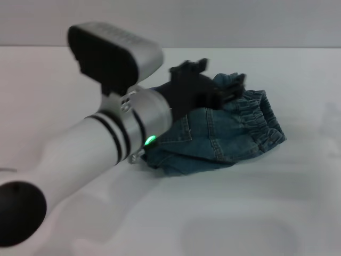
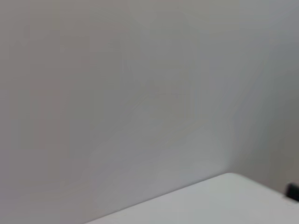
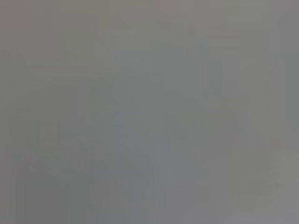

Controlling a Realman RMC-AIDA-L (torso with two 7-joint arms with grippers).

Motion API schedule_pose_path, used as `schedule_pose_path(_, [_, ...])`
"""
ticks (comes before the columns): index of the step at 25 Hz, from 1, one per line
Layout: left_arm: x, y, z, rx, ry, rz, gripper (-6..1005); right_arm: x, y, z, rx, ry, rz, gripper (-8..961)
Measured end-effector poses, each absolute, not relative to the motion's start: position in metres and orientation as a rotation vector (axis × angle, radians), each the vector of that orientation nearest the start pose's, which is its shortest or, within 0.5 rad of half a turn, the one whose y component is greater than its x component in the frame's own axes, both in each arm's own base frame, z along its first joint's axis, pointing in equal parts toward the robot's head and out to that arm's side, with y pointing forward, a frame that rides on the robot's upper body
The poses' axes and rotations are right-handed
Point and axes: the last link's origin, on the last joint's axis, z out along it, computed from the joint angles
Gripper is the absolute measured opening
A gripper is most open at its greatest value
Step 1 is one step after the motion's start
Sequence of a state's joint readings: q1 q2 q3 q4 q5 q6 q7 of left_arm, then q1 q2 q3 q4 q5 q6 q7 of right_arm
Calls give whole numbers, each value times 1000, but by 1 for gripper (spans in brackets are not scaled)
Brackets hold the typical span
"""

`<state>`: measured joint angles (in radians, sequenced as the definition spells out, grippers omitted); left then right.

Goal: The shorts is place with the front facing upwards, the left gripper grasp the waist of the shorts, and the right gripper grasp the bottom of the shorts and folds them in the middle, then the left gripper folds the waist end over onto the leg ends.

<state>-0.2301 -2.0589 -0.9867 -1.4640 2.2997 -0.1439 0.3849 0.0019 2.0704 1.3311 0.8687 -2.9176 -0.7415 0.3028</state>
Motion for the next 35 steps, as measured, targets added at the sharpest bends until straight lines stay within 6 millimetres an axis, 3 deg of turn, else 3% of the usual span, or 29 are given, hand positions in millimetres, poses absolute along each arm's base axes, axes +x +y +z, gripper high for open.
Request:
schedule_pose_path(8, [-156,301,-93,-2186,-733,-601,833,316,295,5,-1537,707,796,-2])
schedule_pose_path(11, [-172,288,-105,-2181,-760,-572,750,320,292,4,-1536,716,783,-2])
schedule_pose_path(17, [-180,269,-123,-2221,-754,-545,533,325,290,4,-1534,719,771,-2])
schedule_pose_path(24, [-194,256,-129,-2222,-804,-506,267,327,292,4,-1537,718,763,-2])
schedule_pose_path(33, [-210,258,-136,-2223,-843,-447,11,326,298,3,-1550,710,762,-1])
schedule_pose_path(35, [-211,262,-137,-2220,-846,-447,6,324,299,3,-1551,707,765,-1])
